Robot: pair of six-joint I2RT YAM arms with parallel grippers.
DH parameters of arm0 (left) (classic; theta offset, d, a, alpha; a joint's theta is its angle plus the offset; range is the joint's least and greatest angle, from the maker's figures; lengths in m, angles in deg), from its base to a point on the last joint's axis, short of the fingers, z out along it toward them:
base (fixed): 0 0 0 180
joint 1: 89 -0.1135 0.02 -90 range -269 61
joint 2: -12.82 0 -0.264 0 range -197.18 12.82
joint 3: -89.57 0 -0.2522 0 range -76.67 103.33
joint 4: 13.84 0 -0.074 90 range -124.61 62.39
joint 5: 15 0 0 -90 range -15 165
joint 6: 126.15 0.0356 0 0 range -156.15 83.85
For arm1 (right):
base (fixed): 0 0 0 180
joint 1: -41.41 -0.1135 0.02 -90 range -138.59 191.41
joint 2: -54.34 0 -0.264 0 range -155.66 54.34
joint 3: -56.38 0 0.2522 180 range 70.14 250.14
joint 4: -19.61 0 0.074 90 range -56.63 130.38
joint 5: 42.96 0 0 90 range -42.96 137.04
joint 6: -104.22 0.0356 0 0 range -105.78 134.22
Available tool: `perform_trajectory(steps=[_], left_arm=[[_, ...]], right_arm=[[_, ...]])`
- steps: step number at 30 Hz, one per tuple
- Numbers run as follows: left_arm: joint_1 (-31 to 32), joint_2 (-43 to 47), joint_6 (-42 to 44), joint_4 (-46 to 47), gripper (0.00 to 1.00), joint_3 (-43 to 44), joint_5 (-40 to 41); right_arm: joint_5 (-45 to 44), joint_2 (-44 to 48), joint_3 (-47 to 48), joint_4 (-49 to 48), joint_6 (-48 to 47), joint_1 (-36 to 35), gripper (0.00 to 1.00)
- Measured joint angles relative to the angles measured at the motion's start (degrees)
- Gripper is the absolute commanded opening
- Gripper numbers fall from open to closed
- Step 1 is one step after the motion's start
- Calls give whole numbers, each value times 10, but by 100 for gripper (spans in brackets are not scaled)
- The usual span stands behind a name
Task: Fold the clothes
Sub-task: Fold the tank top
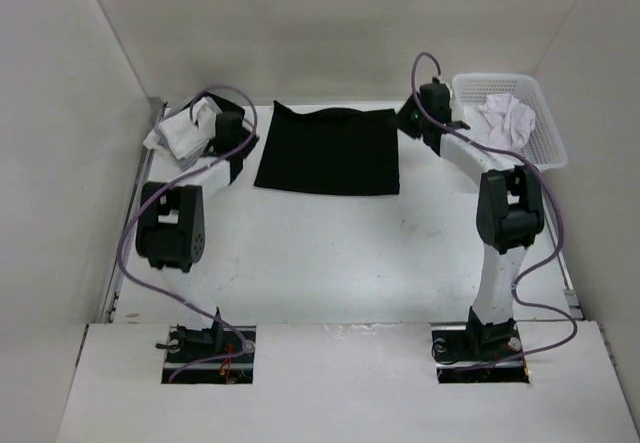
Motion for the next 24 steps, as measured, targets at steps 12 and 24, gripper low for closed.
perform_trajectory(steps=[12, 24], left_arm=[[-8, 217, -33, 133, 43, -452, -50], [-32, 78, -99, 291, 26, -408, -120]], right_arm=[[-16, 273, -504, -144, 32, -68, 8], [-10, 273, -590, -259, 81, -56, 43]])
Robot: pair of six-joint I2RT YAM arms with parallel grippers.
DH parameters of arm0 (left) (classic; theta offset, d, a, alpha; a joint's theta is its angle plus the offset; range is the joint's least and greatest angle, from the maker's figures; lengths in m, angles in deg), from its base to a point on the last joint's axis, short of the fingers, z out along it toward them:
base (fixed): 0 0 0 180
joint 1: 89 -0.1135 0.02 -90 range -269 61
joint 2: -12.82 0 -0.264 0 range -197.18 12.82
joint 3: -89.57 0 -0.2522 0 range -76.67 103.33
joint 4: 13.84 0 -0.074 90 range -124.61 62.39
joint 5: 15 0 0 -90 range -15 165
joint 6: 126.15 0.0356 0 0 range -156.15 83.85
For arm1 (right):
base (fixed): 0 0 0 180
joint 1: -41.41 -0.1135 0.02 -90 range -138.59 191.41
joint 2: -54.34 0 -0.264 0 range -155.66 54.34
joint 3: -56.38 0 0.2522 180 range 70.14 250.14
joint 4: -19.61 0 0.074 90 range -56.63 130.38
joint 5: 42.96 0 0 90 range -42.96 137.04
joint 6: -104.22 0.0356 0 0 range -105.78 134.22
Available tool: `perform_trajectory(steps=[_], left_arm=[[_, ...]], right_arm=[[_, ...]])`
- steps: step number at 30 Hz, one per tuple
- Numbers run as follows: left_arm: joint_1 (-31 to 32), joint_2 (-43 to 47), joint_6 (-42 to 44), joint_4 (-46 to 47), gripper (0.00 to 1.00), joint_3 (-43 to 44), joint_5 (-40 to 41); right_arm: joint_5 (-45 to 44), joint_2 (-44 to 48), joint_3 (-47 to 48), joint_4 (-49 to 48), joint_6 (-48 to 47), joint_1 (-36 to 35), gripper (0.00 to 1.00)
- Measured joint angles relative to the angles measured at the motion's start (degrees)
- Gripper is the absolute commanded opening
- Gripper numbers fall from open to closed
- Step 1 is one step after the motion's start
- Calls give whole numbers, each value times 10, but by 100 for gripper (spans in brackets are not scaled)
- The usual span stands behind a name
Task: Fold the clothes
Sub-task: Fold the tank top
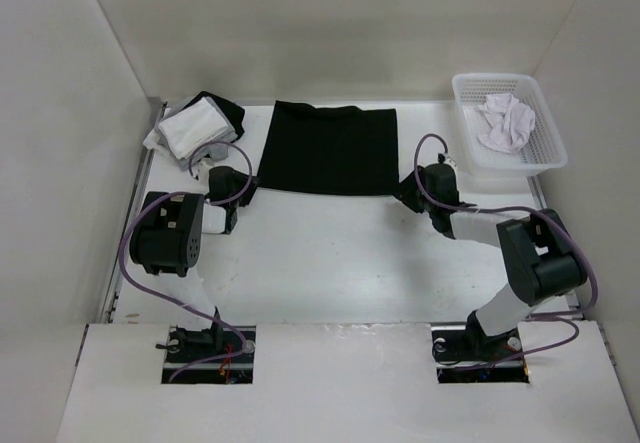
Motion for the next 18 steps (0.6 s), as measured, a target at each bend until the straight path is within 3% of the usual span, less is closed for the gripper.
perform_trajectory(steps=[4, 7, 18], left_arm=[[0, -10, -12, 7, 12, 1, 0], [0, -11, -15, 2, 7, 1, 1], [1, -11, -19, 0, 5, 1, 6]], right_arm=[[9, -23, -1, -32, 21, 13, 43], [17, -45, -6, -52, 38, 19, 45], [31, -72, -17, -91, 89, 30, 45]])
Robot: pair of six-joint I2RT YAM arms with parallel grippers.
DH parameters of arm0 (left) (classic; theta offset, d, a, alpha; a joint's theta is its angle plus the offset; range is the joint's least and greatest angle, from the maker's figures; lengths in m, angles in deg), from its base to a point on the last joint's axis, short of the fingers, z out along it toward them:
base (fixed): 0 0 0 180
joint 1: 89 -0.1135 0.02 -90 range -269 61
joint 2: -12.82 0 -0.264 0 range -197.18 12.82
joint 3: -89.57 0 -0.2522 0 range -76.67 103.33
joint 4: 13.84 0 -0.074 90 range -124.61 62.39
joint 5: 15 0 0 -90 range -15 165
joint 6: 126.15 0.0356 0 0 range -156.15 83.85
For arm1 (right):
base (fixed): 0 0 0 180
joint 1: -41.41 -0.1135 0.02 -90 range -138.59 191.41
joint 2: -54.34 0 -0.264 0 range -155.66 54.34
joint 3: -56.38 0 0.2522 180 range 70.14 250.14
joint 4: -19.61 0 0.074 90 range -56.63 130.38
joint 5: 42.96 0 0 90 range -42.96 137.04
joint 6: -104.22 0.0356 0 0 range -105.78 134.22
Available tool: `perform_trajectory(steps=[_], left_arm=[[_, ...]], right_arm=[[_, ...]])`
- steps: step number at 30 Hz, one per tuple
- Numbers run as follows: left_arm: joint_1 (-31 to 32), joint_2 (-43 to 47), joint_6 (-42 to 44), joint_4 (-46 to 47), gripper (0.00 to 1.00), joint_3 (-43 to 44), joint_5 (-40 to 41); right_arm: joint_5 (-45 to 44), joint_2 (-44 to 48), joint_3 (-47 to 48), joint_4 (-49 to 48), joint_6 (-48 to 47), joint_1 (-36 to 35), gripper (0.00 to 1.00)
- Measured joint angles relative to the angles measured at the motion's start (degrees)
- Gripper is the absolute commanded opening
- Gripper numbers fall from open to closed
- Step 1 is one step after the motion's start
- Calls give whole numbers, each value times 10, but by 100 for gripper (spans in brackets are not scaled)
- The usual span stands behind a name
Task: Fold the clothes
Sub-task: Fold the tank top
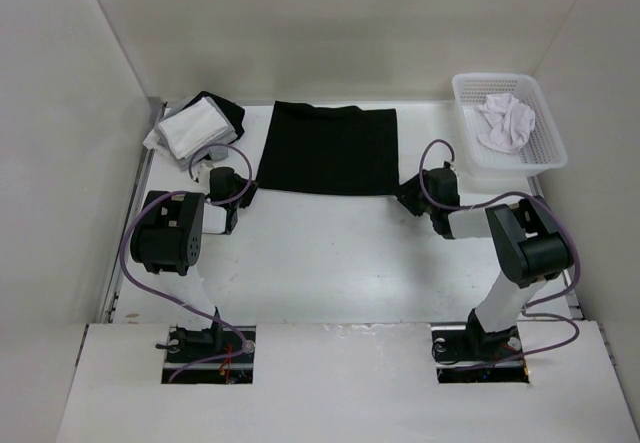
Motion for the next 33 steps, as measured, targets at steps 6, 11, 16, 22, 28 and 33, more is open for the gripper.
perform_trajectory(steps=[6, 11, 16, 22, 28, 33], left_arm=[[0, 0, -1, 0, 4, 0, 0], [1, 0, -2, 0, 3, 0, 0], [2, 0, -2, 0, 3, 0, 0], [2, 0, -2, 0, 0, 0, 0], [6, 42, 0, -8, 0, -36, 0], [21, 245, 13, -81, 0, -103, 3]], right_arm=[[-11, -23, 3, -28, 35, 0, 35], [-28, -33, 3, -35, 60, 0, 22], [-49, -41, 8, -35, 80, 0, 11], [-69, -54, 22, -34, 97, 0, 0], [-83, -16, -6, -23, 81, -9, 0], [-108, 217, -80, 75, 31, -39, 0]])
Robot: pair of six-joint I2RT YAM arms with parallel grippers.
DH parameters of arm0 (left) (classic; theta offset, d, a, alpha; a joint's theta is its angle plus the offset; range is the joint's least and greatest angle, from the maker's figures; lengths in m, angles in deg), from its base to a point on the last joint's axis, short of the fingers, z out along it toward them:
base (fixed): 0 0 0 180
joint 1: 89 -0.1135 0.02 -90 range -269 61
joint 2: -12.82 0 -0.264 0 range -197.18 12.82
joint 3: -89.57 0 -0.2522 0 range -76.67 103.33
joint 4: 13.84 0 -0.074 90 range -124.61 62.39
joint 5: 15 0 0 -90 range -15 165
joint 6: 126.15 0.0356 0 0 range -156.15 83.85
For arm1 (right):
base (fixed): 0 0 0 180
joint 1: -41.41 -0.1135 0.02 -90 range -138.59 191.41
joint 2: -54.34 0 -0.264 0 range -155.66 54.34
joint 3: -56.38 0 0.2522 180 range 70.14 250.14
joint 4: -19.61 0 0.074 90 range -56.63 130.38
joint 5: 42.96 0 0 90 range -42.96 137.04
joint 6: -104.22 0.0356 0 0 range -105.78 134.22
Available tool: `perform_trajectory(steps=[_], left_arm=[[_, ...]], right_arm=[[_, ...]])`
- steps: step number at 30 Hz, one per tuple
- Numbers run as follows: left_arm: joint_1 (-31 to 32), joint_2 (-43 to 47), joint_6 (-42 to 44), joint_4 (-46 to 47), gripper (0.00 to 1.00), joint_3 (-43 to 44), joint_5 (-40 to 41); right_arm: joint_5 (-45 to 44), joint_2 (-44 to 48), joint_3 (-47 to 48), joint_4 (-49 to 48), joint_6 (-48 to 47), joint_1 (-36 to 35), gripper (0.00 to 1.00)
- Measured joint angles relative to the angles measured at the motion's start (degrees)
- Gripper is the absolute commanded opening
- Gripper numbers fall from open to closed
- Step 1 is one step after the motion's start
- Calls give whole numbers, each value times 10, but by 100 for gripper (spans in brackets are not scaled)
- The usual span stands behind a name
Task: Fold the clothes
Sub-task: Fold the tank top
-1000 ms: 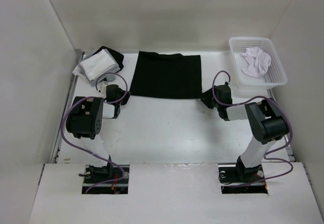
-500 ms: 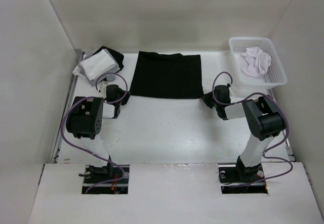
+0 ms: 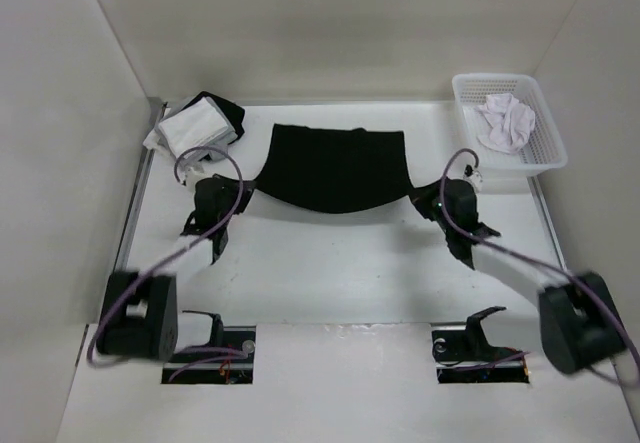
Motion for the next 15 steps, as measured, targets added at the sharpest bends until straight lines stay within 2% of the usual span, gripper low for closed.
perform_trajectory(steps=[4, 6, 8, 11, 15], left_arm=[[24, 270, 25, -112, 0, -8, 11], [42, 407, 40, -186, 0, 6, 24], [61, 506, 55, -259, 0, 37, 38], [91, 594, 71, -354, 0, 106, 60], [116, 615, 81, -415, 0, 157, 81]], right_arm=[[-56, 265, 6, 135, -52, -79, 0], [-92, 372, 31, 216, -69, -137, 0], [-137, 451, 75, 307, -79, -204, 0], [-211, 509, 155, 426, -80, -317, 0], [-300, 505, 235, 525, -76, -464, 0]])
